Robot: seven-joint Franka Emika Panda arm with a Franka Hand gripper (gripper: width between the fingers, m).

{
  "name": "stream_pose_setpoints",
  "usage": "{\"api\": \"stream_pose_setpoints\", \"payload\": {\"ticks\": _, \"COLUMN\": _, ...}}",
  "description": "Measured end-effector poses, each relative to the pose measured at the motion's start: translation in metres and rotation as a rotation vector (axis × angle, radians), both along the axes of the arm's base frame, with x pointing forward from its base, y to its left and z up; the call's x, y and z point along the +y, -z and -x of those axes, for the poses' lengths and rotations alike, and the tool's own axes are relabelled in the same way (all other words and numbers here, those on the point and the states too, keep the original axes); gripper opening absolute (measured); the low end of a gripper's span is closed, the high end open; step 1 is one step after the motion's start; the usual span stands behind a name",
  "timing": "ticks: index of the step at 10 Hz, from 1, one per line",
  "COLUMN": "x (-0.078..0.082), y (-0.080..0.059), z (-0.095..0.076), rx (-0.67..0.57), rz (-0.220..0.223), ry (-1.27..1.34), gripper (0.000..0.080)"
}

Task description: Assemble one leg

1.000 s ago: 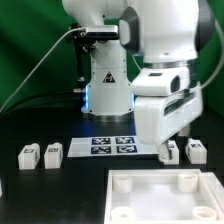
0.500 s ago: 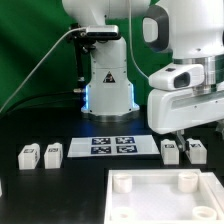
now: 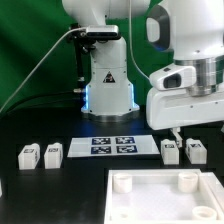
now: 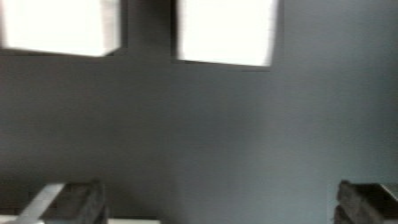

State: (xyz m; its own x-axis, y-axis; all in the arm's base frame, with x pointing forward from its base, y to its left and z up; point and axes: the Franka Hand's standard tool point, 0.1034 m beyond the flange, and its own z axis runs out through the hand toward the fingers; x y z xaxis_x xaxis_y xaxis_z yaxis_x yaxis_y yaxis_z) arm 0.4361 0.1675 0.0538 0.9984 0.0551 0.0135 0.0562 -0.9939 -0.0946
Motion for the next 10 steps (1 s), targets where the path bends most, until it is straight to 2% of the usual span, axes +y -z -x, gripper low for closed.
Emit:
{"api": "stream_pose_setpoints", "payload": {"ticks": 1, "x": 0.000, "y": 0.001, "z": 0.004, "rx": 0.038, "rz": 0.009, "ry": -0.016, "gripper": 0.0649}}
{"api": "stream_pose_setpoints", "payload": {"ticks": 3, "x": 0.001, "y": -0.001, "z": 0.012, "rx": 0.251, "rz": 0.048, "ry": -0.037, "gripper": 0.0649}}
{"api": "stream_pose_setpoints", "payload": {"ticks": 5, "x": 0.004, "y": 0.006, "z": 0.017, "rx": 0.448, "rz": 0.073, "ry": -0.055, "gripper": 0.0649}}
{"api": "stream_pose_setpoints", "payload": {"ticks": 6, "x": 0.006, "y": 0.009, "z": 0.012, "rx": 0.500, "rz": 0.076, "ry": -0.055, "gripper": 0.0649}}
{"api": "stream_pose_setpoints", "payload": {"ticks": 8, "x": 0.005, "y": 0.010, "z": 0.015, "rx": 0.651, "rz": 0.094, "ry": -0.066, "gripper": 0.0649}}
{"api": "stream_pose_setpoints", "payload": {"ticks": 10, "x": 0.006, "y": 0.014, "z": 0.014, "rx": 0.709, "rz": 0.092, "ry": -0.046, "gripper": 0.0649}}
